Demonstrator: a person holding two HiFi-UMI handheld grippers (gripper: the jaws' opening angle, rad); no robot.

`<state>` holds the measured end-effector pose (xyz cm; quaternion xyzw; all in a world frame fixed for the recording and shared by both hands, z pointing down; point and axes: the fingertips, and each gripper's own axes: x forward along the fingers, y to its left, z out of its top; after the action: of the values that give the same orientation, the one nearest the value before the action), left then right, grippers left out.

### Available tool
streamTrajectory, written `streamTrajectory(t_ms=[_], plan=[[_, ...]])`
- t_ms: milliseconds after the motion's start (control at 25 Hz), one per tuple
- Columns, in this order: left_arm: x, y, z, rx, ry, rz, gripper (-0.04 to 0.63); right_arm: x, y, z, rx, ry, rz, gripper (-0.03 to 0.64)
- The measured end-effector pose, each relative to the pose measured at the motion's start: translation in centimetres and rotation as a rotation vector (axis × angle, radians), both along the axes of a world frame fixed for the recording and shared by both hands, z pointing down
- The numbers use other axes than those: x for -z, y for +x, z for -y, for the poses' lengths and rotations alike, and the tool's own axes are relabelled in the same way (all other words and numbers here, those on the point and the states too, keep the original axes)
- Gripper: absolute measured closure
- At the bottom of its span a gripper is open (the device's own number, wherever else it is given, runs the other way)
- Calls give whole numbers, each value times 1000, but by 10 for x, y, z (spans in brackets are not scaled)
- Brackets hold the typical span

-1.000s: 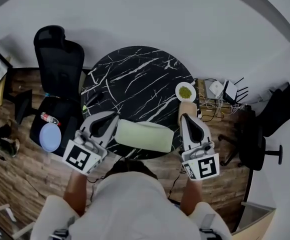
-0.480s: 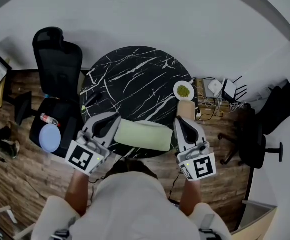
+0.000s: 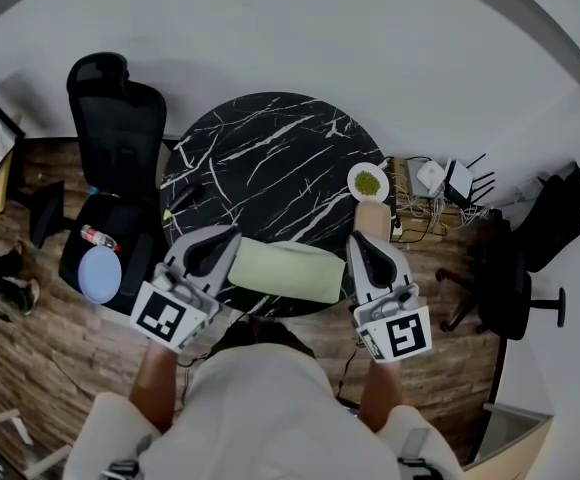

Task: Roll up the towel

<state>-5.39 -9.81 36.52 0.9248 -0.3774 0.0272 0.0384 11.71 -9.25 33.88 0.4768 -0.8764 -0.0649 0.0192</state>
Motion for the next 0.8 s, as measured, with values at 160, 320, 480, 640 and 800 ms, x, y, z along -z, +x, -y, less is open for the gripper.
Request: streamTrajectory(t_ms=[160, 320, 480, 640, 800], plan=[[2, 0, 0, 4, 6, -2, 591, 9, 0, 0, 0, 13, 36, 620], [2, 2, 0, 1, 3, -3, 591, 8, -2, -2, 1, 3, 41, 618], [0, 4, -1, -13, 0, -5, 591, 7, -6, -1, 5, -6, 48, 580], [-1, 8, -4, -31, -1, -8, 589, 4, -12, -3, 15, -12, 46, 551], [-1, 8, -7, -37, -2, -10, 589, 4, -15, -4, 7, -11, 40, 551]])
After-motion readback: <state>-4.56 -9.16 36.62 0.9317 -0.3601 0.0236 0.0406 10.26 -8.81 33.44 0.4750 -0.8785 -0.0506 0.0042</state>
